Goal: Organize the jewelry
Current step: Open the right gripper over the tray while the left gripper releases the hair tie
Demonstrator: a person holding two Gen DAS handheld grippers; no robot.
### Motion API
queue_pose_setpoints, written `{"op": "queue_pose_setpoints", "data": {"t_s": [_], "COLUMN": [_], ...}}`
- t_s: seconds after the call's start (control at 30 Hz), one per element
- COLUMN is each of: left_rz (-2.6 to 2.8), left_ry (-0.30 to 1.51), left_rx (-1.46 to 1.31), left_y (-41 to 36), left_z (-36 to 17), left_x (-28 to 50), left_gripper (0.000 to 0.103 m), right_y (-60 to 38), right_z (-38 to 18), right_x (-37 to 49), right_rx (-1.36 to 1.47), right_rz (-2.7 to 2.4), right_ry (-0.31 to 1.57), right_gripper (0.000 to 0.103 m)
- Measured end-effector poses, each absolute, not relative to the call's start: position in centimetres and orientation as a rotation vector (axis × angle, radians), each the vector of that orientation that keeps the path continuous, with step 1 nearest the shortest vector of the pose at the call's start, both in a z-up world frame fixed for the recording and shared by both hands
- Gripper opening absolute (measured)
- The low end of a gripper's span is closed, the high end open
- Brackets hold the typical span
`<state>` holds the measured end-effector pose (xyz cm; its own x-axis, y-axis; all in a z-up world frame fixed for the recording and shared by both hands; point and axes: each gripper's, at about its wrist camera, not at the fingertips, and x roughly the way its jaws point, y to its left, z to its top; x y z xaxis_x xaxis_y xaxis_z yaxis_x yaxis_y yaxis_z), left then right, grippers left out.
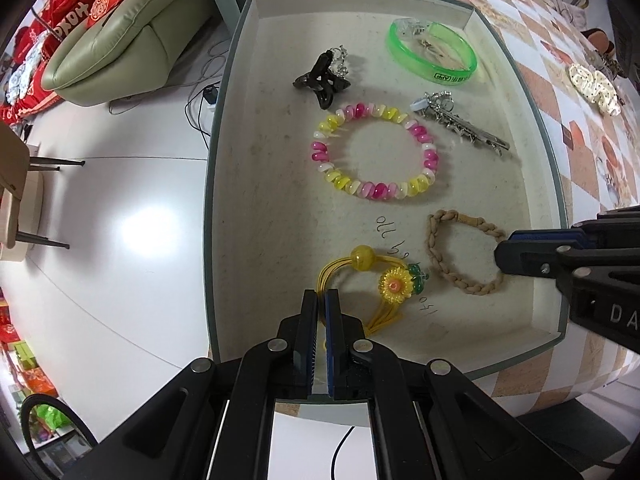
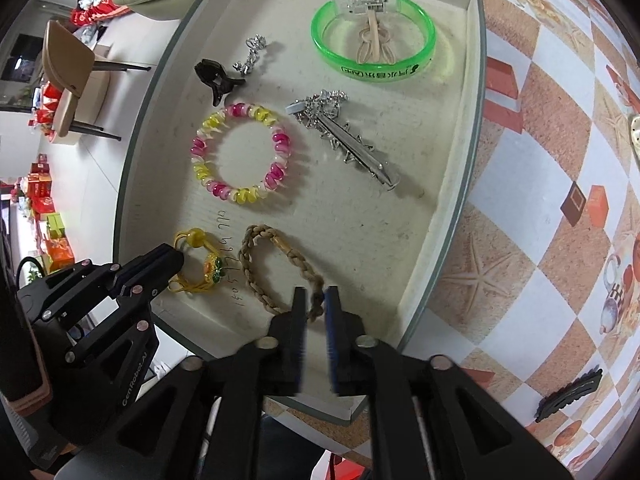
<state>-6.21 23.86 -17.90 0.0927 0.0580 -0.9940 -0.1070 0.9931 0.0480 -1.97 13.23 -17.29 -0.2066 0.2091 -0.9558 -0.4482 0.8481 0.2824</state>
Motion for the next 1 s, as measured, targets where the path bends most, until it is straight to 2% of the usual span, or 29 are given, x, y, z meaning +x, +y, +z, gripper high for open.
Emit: {"op": "queue_pose_setpoints", "data": {"t_s": [0.03,0.07,0.23,0.4,0.77,0.8,0.83,0.87,1.0], "left_rz": [0.123,0.124,0.121,0.121,0.096,0.092,0.091,0.102,0.104], "left_ry": [1.473,1.471,1.464,1.461,1.462,1.464,1.466,1.467,1.433], "left_rx": [-0.037,-0.034,-0.019,-0.009,0.008,0.009,0.011,0.020,0.043], "left_y": [23.8,23.6,23.4,23.2,22.5,22.4,22.3,22.2,21.6], "left_z": [-17.9,-17.8,-17.2,-16.6,-15.8,-15.7,-15.7,-15.6,-14.6], "left_x": [-6.1,-6.0,-6.0,-5.8,-6.0,-6.0,-6.0,-6.0,-5.6], "left_gripper": [0.007,0.007,0.007,0.007,0.009,0.017,0.069,0.103,0.103], "right_y": [13.3,13.3,13.4,12.4,5.8,4.9,3.8,3.0,0.2], "right_z": [-17.2,-17.1,-16.0,-13.5,-11.1,-11.1,-11.1,-11.1,-11.1], "right_x": [-1.9,-1.9,-1.3,-0.7,0.2,0.4,0.3,0.3,-0.1], "right_rx": [-0.190,-0.188,-0.165,-0.125,0.013,0.025,0.043,0.056,0.105], "right_rz": [0.598,0.598,0.614,0.612,0.496,0.481,0.460,0.443,0.378], "right_ry": [1.672,1.665,1.638,1.584,1.548,1.549,1.549,1.549,1.550], "right_gripper": [0.047,0.055,0.056,0.062,0.067,0.067,0.068,0.068,0.069]}}
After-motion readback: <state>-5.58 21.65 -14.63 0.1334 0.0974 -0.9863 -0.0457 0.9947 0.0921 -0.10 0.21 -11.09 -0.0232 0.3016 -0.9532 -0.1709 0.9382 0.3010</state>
